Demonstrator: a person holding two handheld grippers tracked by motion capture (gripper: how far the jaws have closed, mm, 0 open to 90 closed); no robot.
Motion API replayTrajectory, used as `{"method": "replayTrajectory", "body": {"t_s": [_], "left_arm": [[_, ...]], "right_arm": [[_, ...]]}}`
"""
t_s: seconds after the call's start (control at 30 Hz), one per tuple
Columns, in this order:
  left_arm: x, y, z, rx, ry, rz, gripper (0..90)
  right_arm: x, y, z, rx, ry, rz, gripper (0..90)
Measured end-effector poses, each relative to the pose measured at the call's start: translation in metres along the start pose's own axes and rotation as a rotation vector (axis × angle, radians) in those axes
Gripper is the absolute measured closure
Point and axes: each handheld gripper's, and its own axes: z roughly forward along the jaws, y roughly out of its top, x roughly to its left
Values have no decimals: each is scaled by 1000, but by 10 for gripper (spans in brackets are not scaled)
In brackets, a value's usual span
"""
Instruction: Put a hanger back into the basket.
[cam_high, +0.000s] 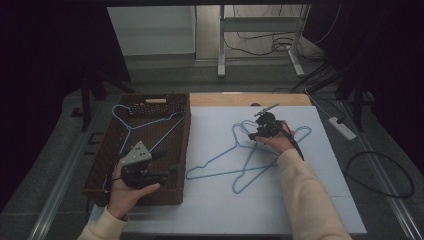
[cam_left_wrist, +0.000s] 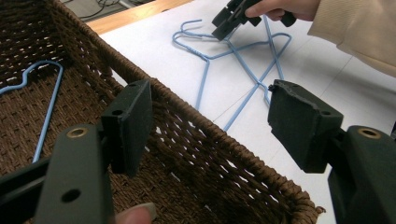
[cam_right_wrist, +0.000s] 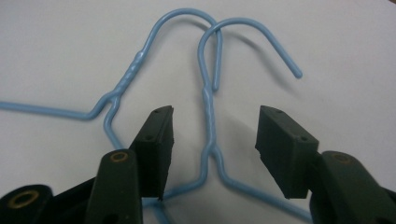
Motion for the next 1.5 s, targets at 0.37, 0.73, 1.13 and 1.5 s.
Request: {"method": "replayTrajectory", "body": {"t_s": [0.37, 0.73, 1.13, 1.5], "left_arm": [[2, 1, -3, -13, 0, 2, 318], [2, 1, -4, -18, 0, 4, 318], [2, 1, -4, -18, -1, 5, 318], [0, 1, -3, -17, -2, 7, 319]], "right_arm": [[0, 8, 15, 67, 13, -26, 681], [7, 9, 13, 83, 0, -71, 859], [18, 10, -5, 36, -10, -151, 861], [25, 1, -32, -62, -23, -127, 861]]}}
